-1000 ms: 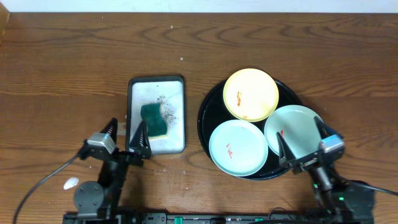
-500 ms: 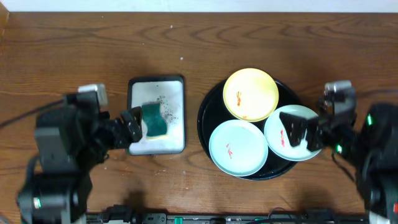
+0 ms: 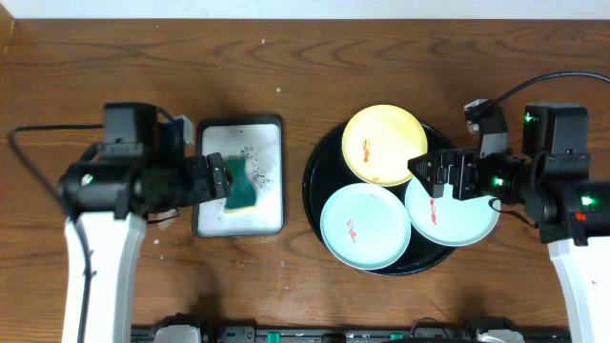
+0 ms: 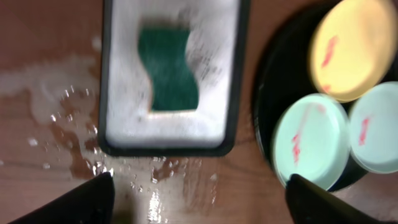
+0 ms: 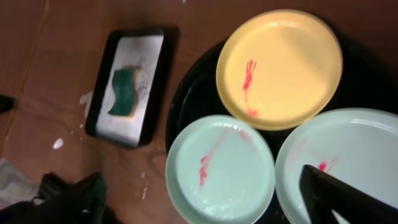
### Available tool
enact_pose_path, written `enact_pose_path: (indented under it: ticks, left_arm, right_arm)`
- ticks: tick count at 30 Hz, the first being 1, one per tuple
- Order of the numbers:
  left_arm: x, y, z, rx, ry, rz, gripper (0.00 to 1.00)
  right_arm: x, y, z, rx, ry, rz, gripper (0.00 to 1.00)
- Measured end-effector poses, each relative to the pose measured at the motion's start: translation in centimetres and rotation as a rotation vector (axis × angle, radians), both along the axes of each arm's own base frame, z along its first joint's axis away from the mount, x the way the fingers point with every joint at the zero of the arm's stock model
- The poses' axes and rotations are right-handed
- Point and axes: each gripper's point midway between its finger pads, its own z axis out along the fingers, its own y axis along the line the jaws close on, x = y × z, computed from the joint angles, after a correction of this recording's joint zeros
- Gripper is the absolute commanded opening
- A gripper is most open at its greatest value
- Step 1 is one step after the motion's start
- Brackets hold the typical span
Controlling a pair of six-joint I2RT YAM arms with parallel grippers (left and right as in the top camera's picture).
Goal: Clean dirty plates on tray and stack at the side
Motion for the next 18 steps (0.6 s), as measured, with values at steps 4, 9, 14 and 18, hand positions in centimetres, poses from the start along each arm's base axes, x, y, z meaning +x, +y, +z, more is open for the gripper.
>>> enact_pose_path:
  ticks: [4, 9, 14, 18]
  left_arm:
    - [0.5, -0.9, -6.1, 0.015, 0.154, -0.001, 0.82]
    - [0.9, -1.3, -11.4, 0.037, 0.302, 0.008, 0.58]
    - [3.4, -0.5, -14.8, 0.089, 0.31, 0.043, 0.5]
    - [4.5, -0.8, -17.8, 0.107, 0.337, 0.034, 0.49]
  right_arm:
    - [-0.9, 1.1, -0.3, 0.002, 0.021, 0.051, 0.84]
    - [-1.6, 2.4, -0.3, -0.001, 0.021, 0.106, 0.77]
    - [-2.1, 3.2, -0.5, -0.007, 0.028, 0.138, 0.72]
    - [-2.4, 3.6, -0.5, -0.008, 0.028, 0.154, 0.69]
